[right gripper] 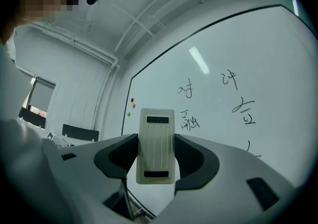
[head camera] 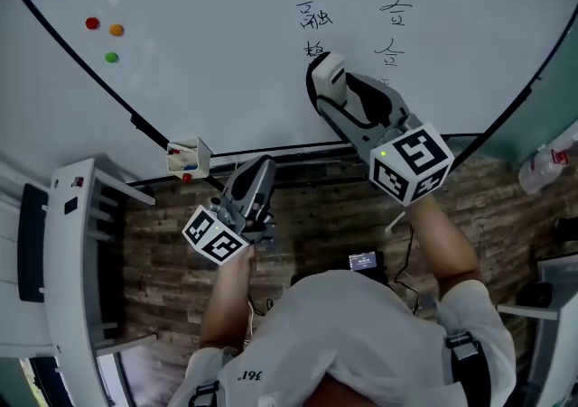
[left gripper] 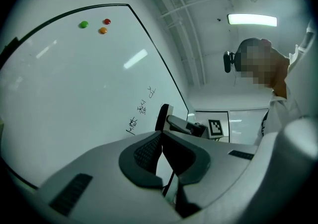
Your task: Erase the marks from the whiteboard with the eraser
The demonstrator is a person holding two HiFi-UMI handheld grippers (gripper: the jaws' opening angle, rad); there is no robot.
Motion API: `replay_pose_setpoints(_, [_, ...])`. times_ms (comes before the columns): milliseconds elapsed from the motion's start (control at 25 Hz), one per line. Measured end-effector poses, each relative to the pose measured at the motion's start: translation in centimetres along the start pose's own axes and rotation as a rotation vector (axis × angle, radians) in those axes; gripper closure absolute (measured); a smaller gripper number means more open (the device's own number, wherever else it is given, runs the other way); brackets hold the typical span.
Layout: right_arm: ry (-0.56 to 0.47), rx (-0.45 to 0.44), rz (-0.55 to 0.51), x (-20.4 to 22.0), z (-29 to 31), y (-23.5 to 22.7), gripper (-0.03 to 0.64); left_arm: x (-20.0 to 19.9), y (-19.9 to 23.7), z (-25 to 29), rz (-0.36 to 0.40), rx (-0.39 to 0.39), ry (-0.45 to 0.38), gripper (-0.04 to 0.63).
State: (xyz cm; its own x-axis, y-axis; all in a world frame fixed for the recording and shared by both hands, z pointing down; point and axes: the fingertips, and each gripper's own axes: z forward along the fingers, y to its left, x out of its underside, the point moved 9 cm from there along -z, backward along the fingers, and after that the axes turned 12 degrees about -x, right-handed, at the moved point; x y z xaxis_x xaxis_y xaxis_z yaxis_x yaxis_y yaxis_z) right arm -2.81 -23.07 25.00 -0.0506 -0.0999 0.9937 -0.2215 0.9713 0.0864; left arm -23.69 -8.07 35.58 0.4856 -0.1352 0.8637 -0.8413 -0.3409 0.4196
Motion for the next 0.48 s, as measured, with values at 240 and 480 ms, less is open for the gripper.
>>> replay_pose_setpoints(240, [-0.020,0.054,-0.062,-3.3,4.3,0.5,0.368,-3.5,2.5,0.4,0.035,0.032,-0.015,0.588])
replay_pose_setpoints(480, [-0.003,0.123,-0.137,-5.6,8.1,0.5,0.368,-6.8,5.2,0.4,0.050,0.030,-0.041,0.588])
